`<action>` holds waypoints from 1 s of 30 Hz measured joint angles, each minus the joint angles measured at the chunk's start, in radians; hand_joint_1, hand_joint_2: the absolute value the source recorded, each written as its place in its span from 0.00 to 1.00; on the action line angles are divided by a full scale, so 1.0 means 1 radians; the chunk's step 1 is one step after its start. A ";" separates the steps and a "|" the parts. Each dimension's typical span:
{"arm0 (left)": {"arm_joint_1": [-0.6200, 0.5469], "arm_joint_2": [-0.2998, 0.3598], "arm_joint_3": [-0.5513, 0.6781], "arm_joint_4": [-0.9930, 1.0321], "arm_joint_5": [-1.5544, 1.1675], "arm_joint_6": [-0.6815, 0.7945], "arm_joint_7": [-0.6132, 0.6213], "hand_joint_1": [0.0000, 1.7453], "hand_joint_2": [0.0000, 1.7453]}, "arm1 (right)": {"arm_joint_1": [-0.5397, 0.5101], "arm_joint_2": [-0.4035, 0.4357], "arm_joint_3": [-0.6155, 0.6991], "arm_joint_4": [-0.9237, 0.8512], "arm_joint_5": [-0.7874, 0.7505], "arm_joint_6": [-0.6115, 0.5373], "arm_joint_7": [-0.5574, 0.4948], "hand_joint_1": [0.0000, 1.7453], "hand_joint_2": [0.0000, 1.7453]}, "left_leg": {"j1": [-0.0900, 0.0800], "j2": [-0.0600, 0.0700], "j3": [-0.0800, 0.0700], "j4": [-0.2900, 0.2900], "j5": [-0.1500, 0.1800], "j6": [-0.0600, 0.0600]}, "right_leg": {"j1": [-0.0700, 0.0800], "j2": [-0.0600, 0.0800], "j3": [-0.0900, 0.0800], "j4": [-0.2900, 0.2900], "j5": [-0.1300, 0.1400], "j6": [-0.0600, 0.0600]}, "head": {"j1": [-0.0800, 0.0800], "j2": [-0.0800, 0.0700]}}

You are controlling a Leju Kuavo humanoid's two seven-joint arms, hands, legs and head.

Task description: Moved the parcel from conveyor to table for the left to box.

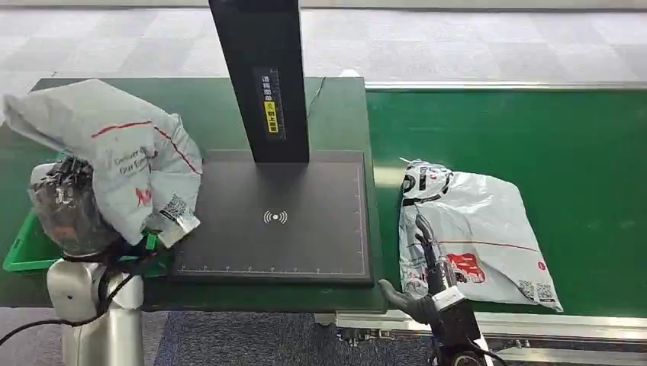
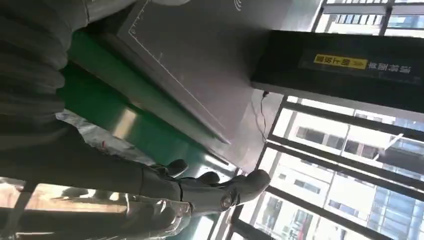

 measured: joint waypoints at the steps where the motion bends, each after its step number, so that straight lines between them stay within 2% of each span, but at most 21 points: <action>1: -0.026 0.046 -0.018 0.097 -0.032 0.000 0.187 1.00 1.00 | 0.007 -0.001 -0.001 -0.002 0.000 -0.002 0.001 0.00 1.00 | 0.000 0.001 0.000 0.000 0.000 0.000 | 0.000 0.001 -0.001 0.000 0.000 -0.001 | -0.001 0.000; 2: -0.057 0.104 -0.038 0.180 -0.036 0.000 0.309 1.00 1.00 | 0.017 -0.002 -0.002 -0.005 0.000 -0.003 0.003 0.00 1.00 | 0.001 0.001 0.000 0.000 0.001 -0.001 | 0.001 0.001 -0.001 0.001 0.001 -0.001 | -0.001 0.000; 4: -0.128 0.190 -0.092 0.358 -0.038 -0.006 0.448 1.00 1.00 | 0.028 -0.006 -0.005 -0.010 0.000 -0.003 0.004 0.00 1.00 | 0.001 0.000 0.000 0.000 0.002 -0.002 | 0.001 0.000 -0.001 0.001 0.000 -0.001 | 0.000 0.000; 6: -0.207 0.266 -0.134 0.547 -0.037 -0.019 0.494 1.00 1.00 | 0.034 -0.010 -0.007 -0.012 0.000 -0.006 0.008 0.00 1.00 | 0.001 0.000 0.000 0.000 0.002 -0.002 | 0.001 0.000 0.000 0.001 0.000 -0.001 | -0.001 0.000; 8: -0.268 0.313 -0.152 0.686 -0.034 -0.021 0.495 1.00 1.00 | 0.040 -0.013 -0.009 -0.012 -0.001 -0.010 0.010 0.00 1.00 | 0.001 0.002 0.000 0.000 0.002 -0.002 | 0.001 0.001 0.000 0.001 0.000 -0.001 | -0.001 0.000; 11: -0.323 0.359 -0.172 0.819 -0.034 -0.021 0.495 1.00 1.00 | 0.047 -0.017 -0.010 -0.012 -0.001 -0.013 0.011 0.00 1.00 | 0.000 0.002 0.000 0.000 0.002 -0.002 | 0.000 0.001 0.000 0.001 0.000 -0.001 | 0.000 0.000; 16: -0.361 0.394 -0.190 0.938 -0.037 -0.024 0.512 1.00 1.00 | 0.048 -0.018 -0.010 -0.012 -0.002 -0.015 0.011 0.00 1.00 | 0.000 0.000 0.000 0.000 0.002 -0.002 | 0.000 0.000 0.001 0.001 0.000 -0.001 | 0.000 0.000; 21: -0.369 0.445 -0.206 1.024 -0.039 -0.058 0.569 1.00 1.00 | 0.061 -0.024 -0.009 -0.014 -0.015 -0.021 0.012 0.00 1.00 | 0.001 0.003 0.000 -0.001 0.001 -0.002 | 0.001 0.003 0.000 0.001 0.000 -0.001 | -0.001 0.000; 25: -0.341 0.501 -0.197 1.033 -0.021 -0.007 0.536 0.99 1.00 | 0.069 -0.035 -0.008 -0.016 -0.033 -0.032 0.012 0.00 1.00 | 0.001 0.004 0.001 -0.001 0.001 -0.003 | 0.001 0.004 0.000 0.002 0.000 -0.002 | 0.000 0.000; 26: -0.305 0.510 -0.183 0.984 -0.002 -0.003 0.500 0.43 1.00 | 0.070 -0.038 -0.006 -0.017 -0.040 -0.036 0.012 0.00 1.00 | 0.001 0.006 0.001 -0.001 0.001 -0.003 | 0.001 0.007 -0.001 0.002 0.000 -0.002 | -0.001 0.000; 27: -0.268 0.517 -0.159 0.913 0.012 0.000 0.465 0.43 1.00 | 0.073 -0.041 -0.004 -0.017 -0.045 -0.040 0.012 0.00 1.00 | 0.001 0.008 0.001 -0.001 0.000 -0.004 | 0.001 0.009 -0.002 0.002 0.000 -0.002 | 0.000 0.000; 28: -0.246 0.519 -0.134 0.867 0.018 0.000 0.427 0.00 1.00 | 0.076 -0.044 -0.002 -0.018 -0.050 -0.042 0.012 0.00 1.00 | 0.001 0.008 0.000 -0.001 0.000 -0.004 | 0.001 0.009 -0.002 0.002 0.000 -0.002 | 0.000 0.000; 30: -0.219 0.520 -0.077 0.808 0.020 0.000 0.353 0.00 1.00 | 0.080 -0.049 0.003 -0.019 -0.058 -0.059 0.012 0.00 1.00 | 0.001 0.007 -0.001 -0.001 0.000 -0.004 | 0.001 0.008 -0.003 0.002 -0.001 -0.002 | 0.000 0.000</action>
